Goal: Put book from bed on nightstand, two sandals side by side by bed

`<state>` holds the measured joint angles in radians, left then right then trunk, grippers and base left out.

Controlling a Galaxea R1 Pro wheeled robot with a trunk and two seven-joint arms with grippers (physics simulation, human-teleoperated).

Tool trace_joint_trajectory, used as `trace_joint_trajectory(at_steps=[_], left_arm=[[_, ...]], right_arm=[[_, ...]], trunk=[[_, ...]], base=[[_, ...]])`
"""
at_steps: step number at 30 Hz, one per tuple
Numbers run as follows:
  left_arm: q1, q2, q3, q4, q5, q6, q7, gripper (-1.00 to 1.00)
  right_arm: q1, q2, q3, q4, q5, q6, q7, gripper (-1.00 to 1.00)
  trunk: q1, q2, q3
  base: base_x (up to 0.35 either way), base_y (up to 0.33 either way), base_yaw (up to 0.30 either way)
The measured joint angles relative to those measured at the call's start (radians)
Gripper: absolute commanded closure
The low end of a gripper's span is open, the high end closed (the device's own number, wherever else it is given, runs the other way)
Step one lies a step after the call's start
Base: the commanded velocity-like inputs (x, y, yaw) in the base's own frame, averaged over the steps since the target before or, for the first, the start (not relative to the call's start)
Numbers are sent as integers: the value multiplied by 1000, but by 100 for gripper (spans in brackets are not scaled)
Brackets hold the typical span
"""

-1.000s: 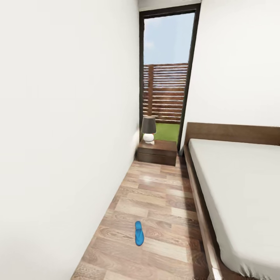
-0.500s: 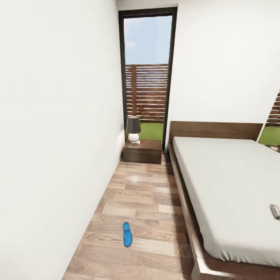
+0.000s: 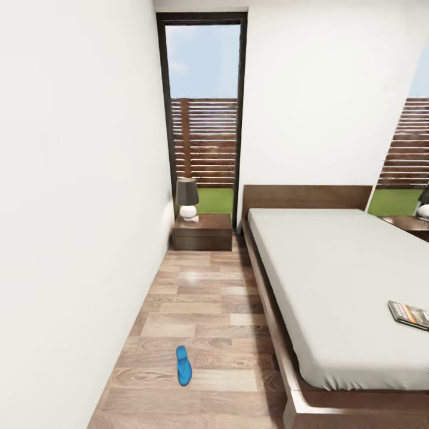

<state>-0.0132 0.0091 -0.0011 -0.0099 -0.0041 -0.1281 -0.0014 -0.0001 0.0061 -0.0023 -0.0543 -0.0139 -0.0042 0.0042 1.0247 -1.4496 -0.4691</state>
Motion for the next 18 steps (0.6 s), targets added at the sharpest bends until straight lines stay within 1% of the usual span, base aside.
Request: trace_joint_trajectory(at_steps=[6, 14, 18], left_arm=[[0, 0, 0, 0, 0, 0, 0, -100], [0, 0, 0, 0, 0, -1, 0, -100], [0, 0, 0, 0, 0, -1, 0, -100]], right_arm=[[0, 0, 0, 0, 0, 0, 0, -100], [0, 0, 0, 0, 0, 0, 0, -100], [0, 0, 0, 0, 0, 0, 0, -100]], trunk=[[0, 0, 0], [0, 0, 0], [0, 0, 0]], base=[[66, 68, -217], [18, 18, -221], [5, 5, -128]])
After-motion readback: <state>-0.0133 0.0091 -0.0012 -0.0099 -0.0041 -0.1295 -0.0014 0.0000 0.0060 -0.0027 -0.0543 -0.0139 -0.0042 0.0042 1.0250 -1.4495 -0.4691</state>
